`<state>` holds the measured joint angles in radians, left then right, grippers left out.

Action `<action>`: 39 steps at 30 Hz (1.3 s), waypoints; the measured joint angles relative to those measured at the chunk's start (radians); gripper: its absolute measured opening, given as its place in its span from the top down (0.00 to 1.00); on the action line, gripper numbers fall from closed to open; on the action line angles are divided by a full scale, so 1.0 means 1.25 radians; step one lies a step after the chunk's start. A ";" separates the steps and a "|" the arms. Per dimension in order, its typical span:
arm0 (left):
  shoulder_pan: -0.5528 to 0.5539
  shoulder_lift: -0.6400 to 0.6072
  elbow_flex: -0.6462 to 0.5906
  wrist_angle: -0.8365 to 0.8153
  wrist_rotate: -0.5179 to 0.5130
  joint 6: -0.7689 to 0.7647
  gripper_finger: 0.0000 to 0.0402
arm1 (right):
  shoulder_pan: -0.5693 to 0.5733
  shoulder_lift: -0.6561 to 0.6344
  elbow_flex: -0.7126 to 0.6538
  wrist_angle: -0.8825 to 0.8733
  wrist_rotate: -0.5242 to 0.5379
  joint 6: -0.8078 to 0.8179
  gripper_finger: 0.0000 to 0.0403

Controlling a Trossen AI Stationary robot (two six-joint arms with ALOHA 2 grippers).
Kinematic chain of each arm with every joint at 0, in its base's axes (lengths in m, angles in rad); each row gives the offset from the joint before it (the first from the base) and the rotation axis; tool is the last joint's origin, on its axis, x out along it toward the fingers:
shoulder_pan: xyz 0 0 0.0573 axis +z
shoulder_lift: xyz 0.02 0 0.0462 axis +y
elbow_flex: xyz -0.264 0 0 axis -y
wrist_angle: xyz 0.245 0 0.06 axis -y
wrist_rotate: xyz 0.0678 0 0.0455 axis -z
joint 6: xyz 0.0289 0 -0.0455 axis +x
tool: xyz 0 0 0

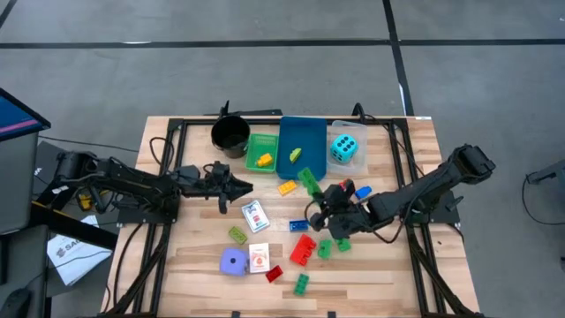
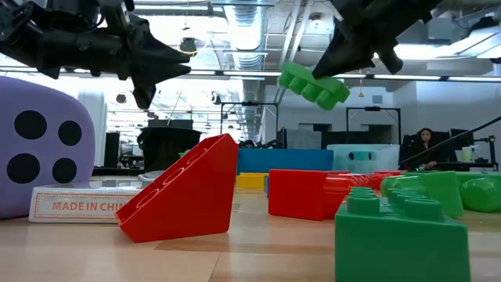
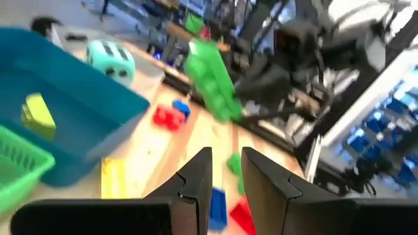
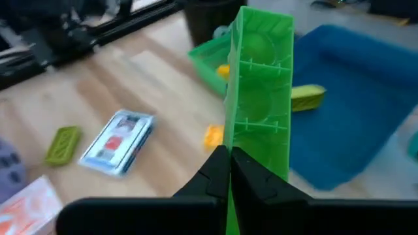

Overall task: Pick & Place Toys
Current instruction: Put the large stud green game piece into the green bin

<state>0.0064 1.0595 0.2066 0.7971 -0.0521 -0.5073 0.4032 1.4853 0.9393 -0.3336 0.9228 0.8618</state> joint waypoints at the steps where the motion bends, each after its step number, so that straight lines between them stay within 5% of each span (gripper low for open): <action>1: -0.009 0.000 0.000 -0.015 0.000 0.000 0.81 | -0.008 0.000 0.001 -0.006 0.014 -0.005 1.00; 15: -0.055 0.000 0.000 0.044 0.064 0.065 0.81 | -0.210 0.000 0.001 0.069 0.009 -0.252 1.00; 23: -0.051 0.000 0.000 0.153 0.121 0.199 0.81 | -0.334 0.005 0.002 0.237 -0.202 -0.404 1.00; 26: -0.036 0.000 0.000 0.160 0.041 0.251 0.81 | -0.339 0.006 0.002 0.261 -0.272 -0.444 1.00; 32: 0.003 0.000 0.000 0.143 -0.173 0.350 0.81 | -0.302 0.006 0.002 0.282 -0.281 -0.482 1.00; 39: 0.026 0.000 0.000 0.129 -0.189 0.356 0.81 | -0.245 0.006 0.002 0.337 -0.322 -0.562 1.00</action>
<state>0.0388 1.0595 0.2066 0.9580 -0.2884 -0.0624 0.0974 1.4929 0.9413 0.0876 0.5203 0.1598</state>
